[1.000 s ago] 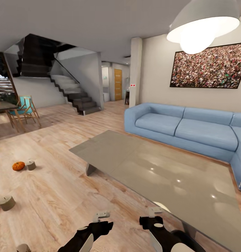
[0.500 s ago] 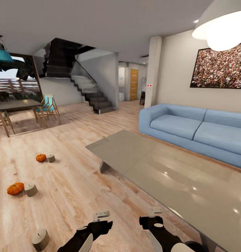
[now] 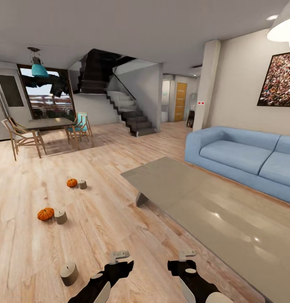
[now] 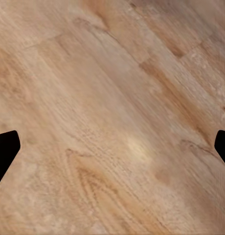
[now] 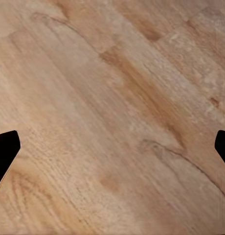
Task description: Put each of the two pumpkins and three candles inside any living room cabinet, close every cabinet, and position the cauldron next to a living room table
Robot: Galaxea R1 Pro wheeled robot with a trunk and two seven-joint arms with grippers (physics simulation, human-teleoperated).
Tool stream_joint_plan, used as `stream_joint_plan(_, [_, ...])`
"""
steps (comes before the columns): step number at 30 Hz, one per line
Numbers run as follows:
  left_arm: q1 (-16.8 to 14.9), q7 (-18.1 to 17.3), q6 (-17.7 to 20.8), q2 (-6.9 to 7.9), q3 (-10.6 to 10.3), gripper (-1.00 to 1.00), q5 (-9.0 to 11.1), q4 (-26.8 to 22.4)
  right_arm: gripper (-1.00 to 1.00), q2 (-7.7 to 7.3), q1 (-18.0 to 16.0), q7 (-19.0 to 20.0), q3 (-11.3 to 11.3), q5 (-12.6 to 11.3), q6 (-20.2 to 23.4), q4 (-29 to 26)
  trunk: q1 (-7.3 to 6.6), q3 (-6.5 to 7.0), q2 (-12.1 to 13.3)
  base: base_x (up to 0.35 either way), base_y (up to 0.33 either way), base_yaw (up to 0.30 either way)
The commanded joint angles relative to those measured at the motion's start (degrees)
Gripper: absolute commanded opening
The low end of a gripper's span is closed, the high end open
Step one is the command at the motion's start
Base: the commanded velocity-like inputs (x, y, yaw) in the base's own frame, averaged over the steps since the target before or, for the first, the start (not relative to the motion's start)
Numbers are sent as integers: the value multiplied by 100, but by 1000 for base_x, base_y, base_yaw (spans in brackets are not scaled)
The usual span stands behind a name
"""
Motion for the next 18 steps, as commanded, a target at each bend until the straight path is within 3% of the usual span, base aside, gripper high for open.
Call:
stream_joint_plan(1, [-4,-3,5,2,-13,100,43,2,100,-1,-2,-34,35,5,-1,1,-1,-6,-3,0,0,290])
stream_joint_plan(18, [-3,-3,-27,2,-12,100,43,13,100,-1,0,-33,35,5,-1,1,-1,-6,-3,-53,0,289])
